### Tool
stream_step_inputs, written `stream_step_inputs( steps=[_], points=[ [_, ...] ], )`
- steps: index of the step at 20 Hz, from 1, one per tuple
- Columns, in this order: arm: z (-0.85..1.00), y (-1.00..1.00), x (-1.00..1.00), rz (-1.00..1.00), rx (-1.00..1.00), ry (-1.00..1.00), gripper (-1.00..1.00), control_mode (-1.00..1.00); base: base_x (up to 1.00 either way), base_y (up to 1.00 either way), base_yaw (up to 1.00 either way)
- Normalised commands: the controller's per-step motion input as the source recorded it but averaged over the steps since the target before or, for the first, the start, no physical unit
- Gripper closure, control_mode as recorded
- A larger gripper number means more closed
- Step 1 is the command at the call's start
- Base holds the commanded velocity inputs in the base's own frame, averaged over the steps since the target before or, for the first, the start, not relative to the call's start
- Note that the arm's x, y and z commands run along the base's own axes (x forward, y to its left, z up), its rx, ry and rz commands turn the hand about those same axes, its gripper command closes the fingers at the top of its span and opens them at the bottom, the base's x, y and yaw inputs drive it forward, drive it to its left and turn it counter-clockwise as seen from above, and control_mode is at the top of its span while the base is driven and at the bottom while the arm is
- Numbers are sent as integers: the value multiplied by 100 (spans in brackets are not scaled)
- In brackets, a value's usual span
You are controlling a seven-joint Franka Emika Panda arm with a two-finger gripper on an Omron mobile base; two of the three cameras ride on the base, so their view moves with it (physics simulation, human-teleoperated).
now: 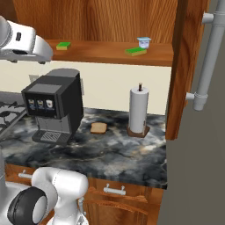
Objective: Pick the sponge and sponge from the cabinet and place them on the counter.
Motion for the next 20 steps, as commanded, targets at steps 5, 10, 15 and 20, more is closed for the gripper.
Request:
stream_step_inputs(
  steps=[5,10,15,20],
  points=[
    [0,8,45,4,0,-8,-100,-100,0,0,0],
    [0,4,50,3,0,-4,-100,-100,0,0,0],
    [0,8,52,2,0,-3,-100,-100,0,0,0],
    [0,9,53,0,0,-4,-100,-100,0,0,0]
  ],
)
